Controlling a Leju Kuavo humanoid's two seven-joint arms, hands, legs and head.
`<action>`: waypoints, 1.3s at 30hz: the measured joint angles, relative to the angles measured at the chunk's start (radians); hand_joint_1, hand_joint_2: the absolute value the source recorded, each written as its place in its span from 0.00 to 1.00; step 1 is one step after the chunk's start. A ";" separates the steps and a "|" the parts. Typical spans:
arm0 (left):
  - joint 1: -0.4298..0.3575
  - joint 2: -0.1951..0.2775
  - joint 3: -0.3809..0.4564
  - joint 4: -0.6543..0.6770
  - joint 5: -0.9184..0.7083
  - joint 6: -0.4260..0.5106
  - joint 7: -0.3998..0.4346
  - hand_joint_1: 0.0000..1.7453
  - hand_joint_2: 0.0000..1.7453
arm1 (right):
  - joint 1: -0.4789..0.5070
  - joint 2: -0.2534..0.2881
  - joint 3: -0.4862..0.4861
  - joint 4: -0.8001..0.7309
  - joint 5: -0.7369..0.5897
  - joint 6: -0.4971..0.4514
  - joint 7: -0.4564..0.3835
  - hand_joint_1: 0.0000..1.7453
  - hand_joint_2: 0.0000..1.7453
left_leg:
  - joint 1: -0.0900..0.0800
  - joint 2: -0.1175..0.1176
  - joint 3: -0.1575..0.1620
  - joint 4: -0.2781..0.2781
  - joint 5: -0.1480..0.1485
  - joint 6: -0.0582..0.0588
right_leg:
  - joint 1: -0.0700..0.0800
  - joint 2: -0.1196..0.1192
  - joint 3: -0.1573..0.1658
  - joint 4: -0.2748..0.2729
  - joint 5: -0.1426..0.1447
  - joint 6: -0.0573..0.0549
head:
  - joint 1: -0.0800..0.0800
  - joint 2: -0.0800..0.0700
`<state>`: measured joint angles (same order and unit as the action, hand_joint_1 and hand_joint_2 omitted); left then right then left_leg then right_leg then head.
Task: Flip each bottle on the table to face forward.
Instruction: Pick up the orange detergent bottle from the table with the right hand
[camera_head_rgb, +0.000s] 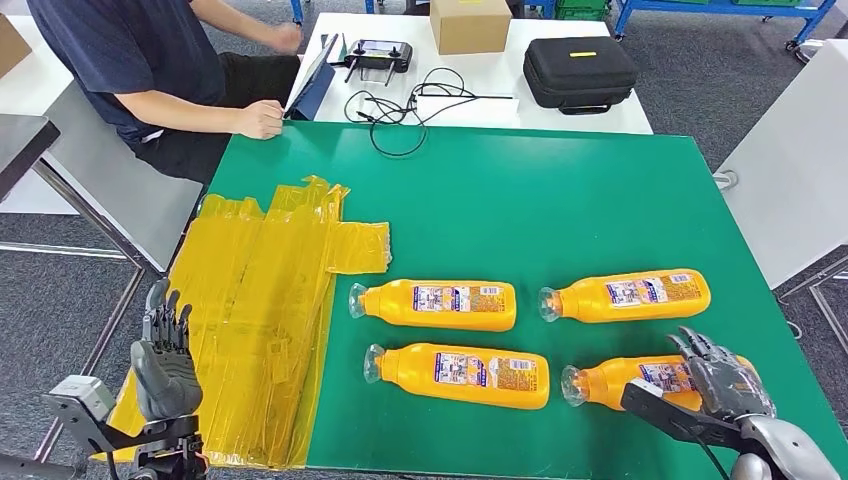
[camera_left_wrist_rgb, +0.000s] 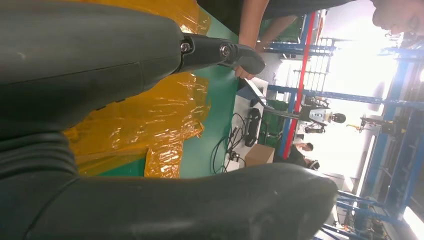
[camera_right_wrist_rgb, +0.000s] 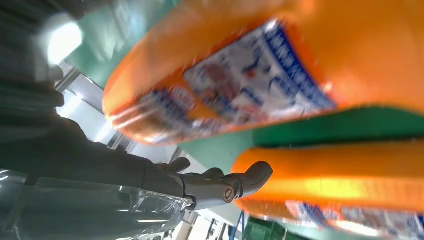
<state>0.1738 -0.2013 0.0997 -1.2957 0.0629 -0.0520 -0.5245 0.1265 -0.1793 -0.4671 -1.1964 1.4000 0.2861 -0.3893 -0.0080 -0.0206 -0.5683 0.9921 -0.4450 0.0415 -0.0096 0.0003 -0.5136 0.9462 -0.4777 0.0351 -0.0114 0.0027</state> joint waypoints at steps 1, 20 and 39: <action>0.003 -0.002 0.005 -0.003 0.000 -0.003 0.001 0.00 0.00 | 0.000 0.000 0.002 0.008 0.002 0.000 0.004 0.00 1.00 | 0.000 0.000 0.000 0.000 0.000 0.000 | 0.000 0.000 0.000 0.000 0.000 0.000 | 0.000 0.000; 0.012 -0.032 0.045 -0.016 -0.023 -0.024 0.019 0.00 0.00 | 0.011 0.000 -0.092 0.044 0.080 0.020 0.028 0.18 1.00 | 0.000 0.000 0.000 0.000 0.000 0.000 | 0.000 0.000 0.000 0.000 0.000 0.000 | 0.000 0.000; 0.006 -0.045 0.048 -0.016 -0.034 -0.035 0.048 0.00 0.00 | 0.032 0.080 -0.249 -0.016 0.141 0.083 -0.075 1.00 1.00 | 0.000 0.001 0.001 0.000 0.000 0.000 | 0.000 0.000 0.000 0.000 0.000 0.000 | 0.000 0.000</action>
<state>0.1800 -0.2465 0.1476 -1.3115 0.0290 -0.0866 -0.4765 0.1582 -0.0996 -0.7164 -1.2127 1.5414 0.3691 -0.4645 -0.0081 -0.0201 -0.5676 0.9922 -0.4451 0.0415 -0.0097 0.0005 -0.5139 0.9460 -0.4777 0.0351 -0.0113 0.0028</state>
